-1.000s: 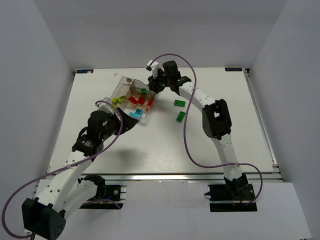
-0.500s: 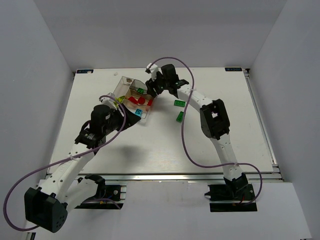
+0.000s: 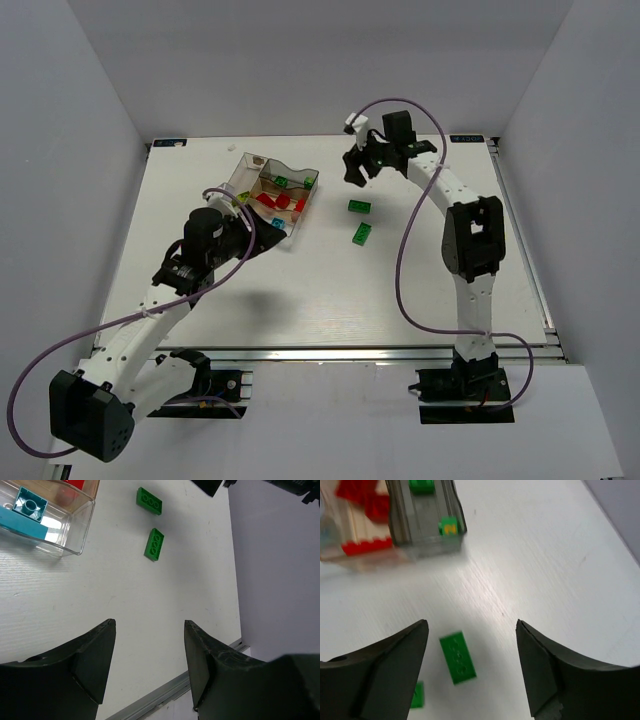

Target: Sort the legos into containers by color

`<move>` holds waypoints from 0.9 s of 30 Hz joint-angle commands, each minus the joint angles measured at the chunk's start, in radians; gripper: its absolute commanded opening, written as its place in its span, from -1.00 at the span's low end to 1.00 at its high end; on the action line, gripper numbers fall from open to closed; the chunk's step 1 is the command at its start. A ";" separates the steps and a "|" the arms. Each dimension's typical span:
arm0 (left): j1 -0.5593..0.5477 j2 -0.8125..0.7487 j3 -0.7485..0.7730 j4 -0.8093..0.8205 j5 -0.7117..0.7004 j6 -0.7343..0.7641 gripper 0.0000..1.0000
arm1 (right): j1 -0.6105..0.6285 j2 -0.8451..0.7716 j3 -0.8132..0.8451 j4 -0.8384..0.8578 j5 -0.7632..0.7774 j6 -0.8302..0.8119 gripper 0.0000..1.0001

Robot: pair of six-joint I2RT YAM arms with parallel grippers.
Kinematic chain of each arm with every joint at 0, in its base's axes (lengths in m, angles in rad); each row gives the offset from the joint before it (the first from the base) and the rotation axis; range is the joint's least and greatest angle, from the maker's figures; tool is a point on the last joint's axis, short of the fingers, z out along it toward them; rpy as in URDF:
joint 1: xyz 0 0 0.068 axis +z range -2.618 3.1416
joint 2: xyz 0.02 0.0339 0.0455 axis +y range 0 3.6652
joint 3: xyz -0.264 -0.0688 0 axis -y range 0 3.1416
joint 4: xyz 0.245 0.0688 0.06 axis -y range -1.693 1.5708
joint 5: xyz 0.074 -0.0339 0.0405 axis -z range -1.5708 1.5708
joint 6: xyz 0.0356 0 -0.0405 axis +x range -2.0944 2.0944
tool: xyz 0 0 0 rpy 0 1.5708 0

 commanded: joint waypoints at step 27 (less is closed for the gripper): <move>-0.034 0.001 -0.009 0.037 -0.006 -0.006 0.34 | -0.005 0.248 0.094 -0.291 0.084 -0.382 0.24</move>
